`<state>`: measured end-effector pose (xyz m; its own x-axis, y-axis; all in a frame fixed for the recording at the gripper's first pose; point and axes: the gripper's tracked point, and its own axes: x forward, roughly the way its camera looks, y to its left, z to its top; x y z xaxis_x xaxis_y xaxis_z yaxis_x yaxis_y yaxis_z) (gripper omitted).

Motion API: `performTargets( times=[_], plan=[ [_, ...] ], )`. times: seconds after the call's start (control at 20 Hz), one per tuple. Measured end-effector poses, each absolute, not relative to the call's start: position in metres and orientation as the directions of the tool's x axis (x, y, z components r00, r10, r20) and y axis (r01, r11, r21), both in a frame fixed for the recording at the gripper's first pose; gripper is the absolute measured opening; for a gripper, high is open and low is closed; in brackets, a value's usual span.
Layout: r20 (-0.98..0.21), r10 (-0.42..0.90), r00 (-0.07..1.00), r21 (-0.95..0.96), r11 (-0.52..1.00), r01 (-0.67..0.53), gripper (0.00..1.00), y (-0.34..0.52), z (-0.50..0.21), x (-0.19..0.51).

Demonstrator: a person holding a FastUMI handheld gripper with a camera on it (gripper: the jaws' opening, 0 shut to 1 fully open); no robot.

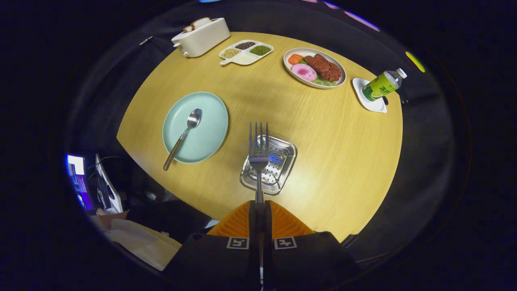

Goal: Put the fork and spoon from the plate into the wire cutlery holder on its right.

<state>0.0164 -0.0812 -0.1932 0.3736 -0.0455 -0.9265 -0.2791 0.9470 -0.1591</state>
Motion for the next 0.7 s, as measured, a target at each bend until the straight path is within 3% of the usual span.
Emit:
performTargets(
  times=[0.55, 0.7],
  plan=[
    [-0.990, -0.111, 0.086, -0.137, 0.893, -0.428, 0.08, -0.103, -0.225, 0.016],
    [-0.990, -0.121, 0.073, -0.141, 0.891, -0.431, 0.08, -0.104, -0.228, 0.023]
  ],
)
